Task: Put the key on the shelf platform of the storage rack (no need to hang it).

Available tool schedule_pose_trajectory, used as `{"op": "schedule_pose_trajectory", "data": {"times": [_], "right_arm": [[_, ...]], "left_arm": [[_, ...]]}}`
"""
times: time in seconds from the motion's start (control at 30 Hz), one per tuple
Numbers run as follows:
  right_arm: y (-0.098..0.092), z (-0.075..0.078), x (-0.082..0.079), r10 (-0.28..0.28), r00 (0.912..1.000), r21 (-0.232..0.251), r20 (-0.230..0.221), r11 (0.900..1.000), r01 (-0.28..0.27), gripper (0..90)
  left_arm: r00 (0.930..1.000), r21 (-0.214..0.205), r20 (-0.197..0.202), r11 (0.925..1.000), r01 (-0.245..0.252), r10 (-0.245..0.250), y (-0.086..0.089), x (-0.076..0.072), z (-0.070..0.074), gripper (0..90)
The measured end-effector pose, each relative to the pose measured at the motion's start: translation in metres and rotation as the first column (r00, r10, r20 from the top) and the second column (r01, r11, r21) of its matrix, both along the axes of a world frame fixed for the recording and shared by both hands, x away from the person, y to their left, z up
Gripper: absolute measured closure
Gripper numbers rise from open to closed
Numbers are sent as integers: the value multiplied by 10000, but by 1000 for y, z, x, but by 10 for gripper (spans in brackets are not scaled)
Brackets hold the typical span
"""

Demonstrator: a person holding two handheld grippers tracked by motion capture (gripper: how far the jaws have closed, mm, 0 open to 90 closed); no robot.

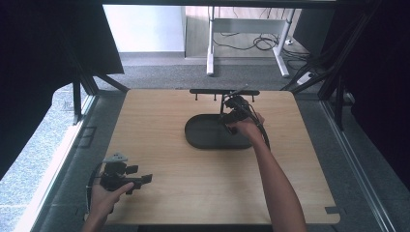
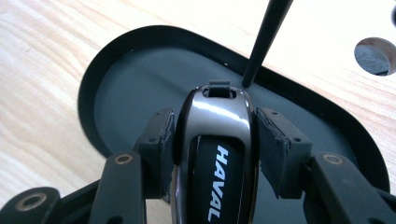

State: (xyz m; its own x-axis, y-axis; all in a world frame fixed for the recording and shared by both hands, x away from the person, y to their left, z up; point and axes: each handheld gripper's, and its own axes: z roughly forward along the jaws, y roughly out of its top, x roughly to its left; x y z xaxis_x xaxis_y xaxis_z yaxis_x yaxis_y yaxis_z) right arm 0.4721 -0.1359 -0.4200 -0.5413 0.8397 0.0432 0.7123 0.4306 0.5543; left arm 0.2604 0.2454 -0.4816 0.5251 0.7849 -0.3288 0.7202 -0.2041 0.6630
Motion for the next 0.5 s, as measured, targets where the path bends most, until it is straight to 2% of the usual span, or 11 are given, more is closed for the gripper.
{"op": "schedule_pose_trajectory", "data": {"times": [0.4,0.5], "right_arm": [[7,-19,14,-153,9998,-223,129,9996,156,497],[10,-27,16,-178,9995,-423,250,9989,189,497]], "left_arm": [[10000,-48,4,10000,-60,60,3,0,1,224],[10000,-48,12,10000,-88,88,4,0,1,224]]}}
